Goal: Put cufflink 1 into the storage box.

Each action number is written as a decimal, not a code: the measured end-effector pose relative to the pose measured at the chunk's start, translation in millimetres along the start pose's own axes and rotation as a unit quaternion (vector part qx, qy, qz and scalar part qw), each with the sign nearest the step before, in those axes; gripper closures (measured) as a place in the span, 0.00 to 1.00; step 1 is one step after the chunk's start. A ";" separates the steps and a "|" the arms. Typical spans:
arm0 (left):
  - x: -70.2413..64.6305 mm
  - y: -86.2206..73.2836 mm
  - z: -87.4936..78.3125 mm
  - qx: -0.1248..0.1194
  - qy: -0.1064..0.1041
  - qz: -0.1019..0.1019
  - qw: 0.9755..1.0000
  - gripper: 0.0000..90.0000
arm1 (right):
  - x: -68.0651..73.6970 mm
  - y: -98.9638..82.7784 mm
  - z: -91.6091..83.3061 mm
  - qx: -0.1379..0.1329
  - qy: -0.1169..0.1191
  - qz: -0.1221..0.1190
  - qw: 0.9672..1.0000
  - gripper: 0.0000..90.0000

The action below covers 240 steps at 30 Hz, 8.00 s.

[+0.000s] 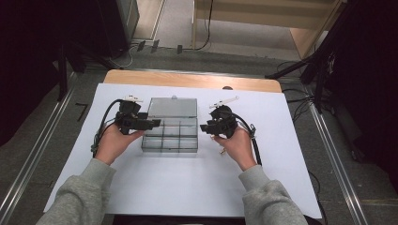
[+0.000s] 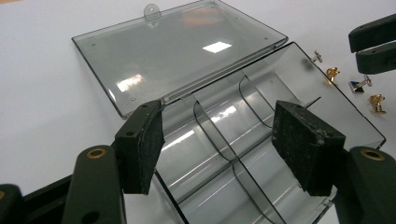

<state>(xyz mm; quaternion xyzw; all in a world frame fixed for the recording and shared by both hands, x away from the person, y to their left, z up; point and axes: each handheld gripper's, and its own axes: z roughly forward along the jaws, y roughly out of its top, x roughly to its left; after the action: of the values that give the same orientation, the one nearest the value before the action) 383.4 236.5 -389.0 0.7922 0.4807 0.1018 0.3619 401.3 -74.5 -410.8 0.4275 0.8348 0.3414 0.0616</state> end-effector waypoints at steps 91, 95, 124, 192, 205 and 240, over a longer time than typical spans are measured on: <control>10.9 -9.0 -14.4 0.004 0.001 -0.015 1.000 0.38 | -19.2 16.8 20.3 0.099 -0.014 0.007 0.995 0.95; 10.9 -8.8 -13.8 0.004 0.002 -0.017 1.000 0.38 | -15.1 17.7 15.4 0.094 -0.009 0.002 0.996 0.95; 11.9 -7.7 -15.2 -0.002 -0.003 -0.014 1.000 0.38 | 16.2 22.5 -8.8 0.052 0.023 -0.037 0.998 0.95; 12.2 -7.9 -16.3 -0.008 0.003 -0.008 1.000 0.38 | 60.9 1.8 54.1 0.115 0.063 -0.078 0.988 0.95; 12.2 -8.0 -16.2 -0.008 0.003 -0.008 1.000 0.38 | 60.0 1.9 54.1 0.119 0.068 -0.076 0.988 0.94; 12.8 -7.1 -16.3 -0.006 0.005 -0.006 1.000 0.38 | 43.4 14.9 6.0 0.050 0.062 -0.071 0.994 0.75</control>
<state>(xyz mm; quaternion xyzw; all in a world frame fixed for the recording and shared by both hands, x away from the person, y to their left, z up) 376.8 257.0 -384.4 0.7864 0.4866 0.1061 0.3653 386.4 -32.6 -397.9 0.3474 0.8812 0.3202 0.0126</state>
